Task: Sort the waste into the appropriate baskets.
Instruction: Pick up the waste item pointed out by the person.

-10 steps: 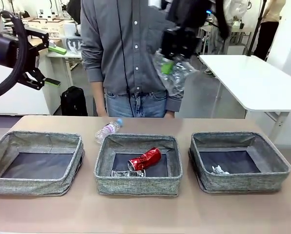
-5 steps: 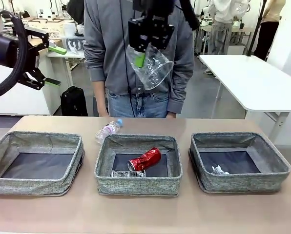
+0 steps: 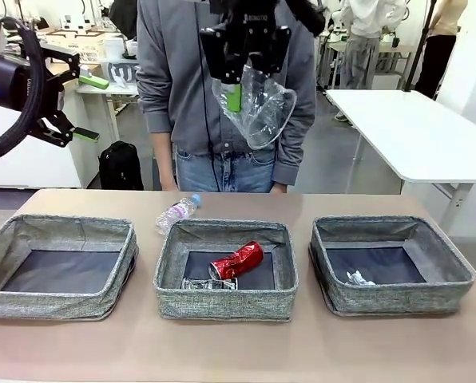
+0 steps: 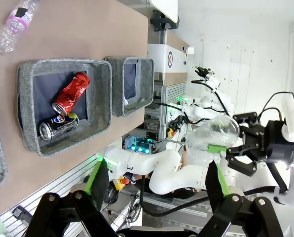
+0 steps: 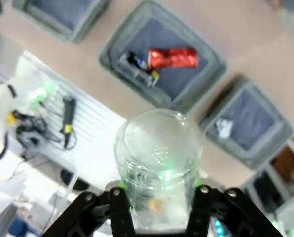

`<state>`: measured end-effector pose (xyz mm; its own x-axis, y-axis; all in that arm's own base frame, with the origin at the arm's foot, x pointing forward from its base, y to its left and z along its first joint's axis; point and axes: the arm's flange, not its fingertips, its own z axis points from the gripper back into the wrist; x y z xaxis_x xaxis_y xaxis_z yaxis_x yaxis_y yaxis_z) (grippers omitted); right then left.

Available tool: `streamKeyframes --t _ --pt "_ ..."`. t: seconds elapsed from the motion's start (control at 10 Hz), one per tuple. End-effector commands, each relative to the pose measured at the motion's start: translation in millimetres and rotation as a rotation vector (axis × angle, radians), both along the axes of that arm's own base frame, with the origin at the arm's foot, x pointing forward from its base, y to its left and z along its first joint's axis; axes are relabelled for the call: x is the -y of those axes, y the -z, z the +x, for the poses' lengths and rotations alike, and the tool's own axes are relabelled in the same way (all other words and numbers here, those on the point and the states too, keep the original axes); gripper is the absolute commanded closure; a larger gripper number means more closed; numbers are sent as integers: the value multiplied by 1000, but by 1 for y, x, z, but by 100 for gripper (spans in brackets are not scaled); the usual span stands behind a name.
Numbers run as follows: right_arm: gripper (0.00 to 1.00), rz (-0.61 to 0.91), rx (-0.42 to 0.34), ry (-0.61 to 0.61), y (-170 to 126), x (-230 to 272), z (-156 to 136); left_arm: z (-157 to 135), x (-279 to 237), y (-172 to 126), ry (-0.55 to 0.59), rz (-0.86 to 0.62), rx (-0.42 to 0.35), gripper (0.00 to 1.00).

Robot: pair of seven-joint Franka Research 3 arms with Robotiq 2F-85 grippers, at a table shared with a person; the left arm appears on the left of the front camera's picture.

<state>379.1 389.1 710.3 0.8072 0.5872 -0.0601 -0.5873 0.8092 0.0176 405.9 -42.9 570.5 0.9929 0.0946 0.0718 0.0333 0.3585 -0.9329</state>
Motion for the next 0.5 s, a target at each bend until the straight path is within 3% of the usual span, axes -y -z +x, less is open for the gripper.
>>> streamKeyframes --t 0.0,0.2,0.4 --pt "52 -46 -78 148 -32 -25 23 -3 -2 -1 11 3 4 0" --pt "52 -3 -119 251 -34 -24 22 -3 -2 -1 11 3 4 0" --pt "52 20 -134 580 -38 -31 25 -3 -2 -1 11 3 4 0"
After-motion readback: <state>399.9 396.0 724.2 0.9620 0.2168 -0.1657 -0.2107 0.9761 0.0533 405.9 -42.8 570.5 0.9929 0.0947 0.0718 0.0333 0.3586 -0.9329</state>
